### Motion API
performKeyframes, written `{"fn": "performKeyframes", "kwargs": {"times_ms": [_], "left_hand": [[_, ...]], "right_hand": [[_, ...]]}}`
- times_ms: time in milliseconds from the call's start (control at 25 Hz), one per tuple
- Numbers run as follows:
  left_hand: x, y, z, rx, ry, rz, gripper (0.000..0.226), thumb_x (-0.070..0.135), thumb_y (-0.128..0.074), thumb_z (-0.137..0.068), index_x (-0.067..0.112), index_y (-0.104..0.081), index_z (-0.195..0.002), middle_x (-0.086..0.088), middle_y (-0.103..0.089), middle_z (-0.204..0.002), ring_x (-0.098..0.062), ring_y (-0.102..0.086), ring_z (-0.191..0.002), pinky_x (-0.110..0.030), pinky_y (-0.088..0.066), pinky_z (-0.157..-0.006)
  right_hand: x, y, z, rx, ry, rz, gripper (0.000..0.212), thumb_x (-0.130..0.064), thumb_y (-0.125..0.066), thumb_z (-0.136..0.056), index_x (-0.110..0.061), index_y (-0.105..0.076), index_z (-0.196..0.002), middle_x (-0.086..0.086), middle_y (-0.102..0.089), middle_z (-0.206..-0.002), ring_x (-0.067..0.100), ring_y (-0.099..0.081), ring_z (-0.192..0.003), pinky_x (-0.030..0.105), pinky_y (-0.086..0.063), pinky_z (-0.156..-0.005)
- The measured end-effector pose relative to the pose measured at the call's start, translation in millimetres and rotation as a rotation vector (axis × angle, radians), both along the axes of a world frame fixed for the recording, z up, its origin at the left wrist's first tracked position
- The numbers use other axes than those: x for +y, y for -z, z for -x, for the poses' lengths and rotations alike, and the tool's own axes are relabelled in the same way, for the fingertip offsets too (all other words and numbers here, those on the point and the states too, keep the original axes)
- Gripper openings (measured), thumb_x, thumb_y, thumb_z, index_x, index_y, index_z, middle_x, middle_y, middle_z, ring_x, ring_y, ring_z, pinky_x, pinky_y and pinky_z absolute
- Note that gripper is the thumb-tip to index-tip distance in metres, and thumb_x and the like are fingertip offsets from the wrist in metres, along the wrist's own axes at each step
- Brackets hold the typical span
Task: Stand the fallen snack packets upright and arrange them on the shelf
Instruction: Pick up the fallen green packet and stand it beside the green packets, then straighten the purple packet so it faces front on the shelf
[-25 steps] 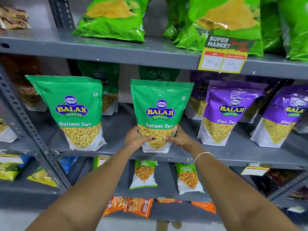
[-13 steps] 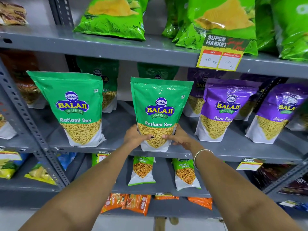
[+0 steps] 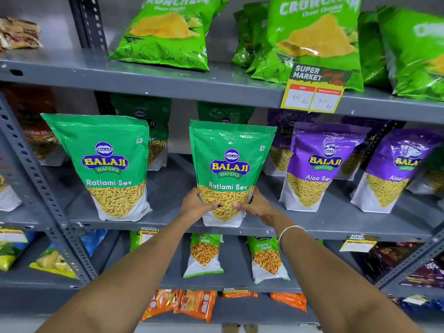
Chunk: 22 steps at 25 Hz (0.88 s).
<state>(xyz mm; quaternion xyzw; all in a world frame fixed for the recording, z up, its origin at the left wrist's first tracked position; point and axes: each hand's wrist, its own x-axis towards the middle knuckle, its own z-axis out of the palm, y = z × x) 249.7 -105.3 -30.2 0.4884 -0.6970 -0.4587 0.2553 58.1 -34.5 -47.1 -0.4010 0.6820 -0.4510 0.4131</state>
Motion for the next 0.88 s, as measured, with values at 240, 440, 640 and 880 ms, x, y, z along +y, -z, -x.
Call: {"fn": "performKeyframes", "kwargs": {"times_ms": [240,440,640,880], "left_hand": [[7,7,-9,-0.114,-0.145,0.352,0.095,0.055,-0.065,-0.068,0.008,-0.024,-0.14,-0.014,-0.028,-0.15,-0.031,-0.022,-0.14,-0.053,-0.026,-0.111],[42,8,18,-0.088,0.001,1.168,0.071,0.056,-0.046,-0.076,0.012,-0.03,-0.13,-0.01,-0.029,-0.14,-0.026,-0.021,-0.134,-0.047,-0.016,-0.106],[86,8,120,-0.097,0.326,1.059,0.069,0.043,-0.055,-0.075,0.009,-0.035,-0.132,-0.01,-0.037,-0.141,-0.024,-0.033,-0.129,-0.033,-0.021,-0.108],[85,5,231,0.108,0.177,-0.02,0.089,0.009,-0.08,-0.065,0.0,-0.031,-0.138,-0.005,-0.041,-0.141,-0.016,-0.042,-0.126,-0.02,-0.035,-0.093]], "right_hand": [[17,-22,1,0.025,0.089,-0.059,0.091,-0.018,-0.079,-0.071,-0.009,-0.022,-0.143,0.008,-0.038,-0.148,0.028,-0.041,-0.134,0.041,-0.04,-0.107],[69,-30,61,0.208,0.17,-0.205,0.052,-0.027,-0.071,-0.08,-0.009,-0.046,-0.122,0.008,-0.048,-0.104,0.014,-0.048,-0.071,0.021,-0.037,-0.051],[118,-23,171,0.334,0.327,-0.255,0.037,-0.022,-0.074,-0.077,-0.012,-0.049,-0.103,0.004,-0.05,-0.078,0.012,-0.041,-0.059,0.018,-0.033,-0.042],[99,12,258,0.095,0.168,-0.001,0.068,-0.002,-0.081,-0.066,-0.013,-0.039,-0.118,-0.003,-0.046,-0.11,0.012,-0.041,-0.106,0.02,-0.037,-0.086]]}}
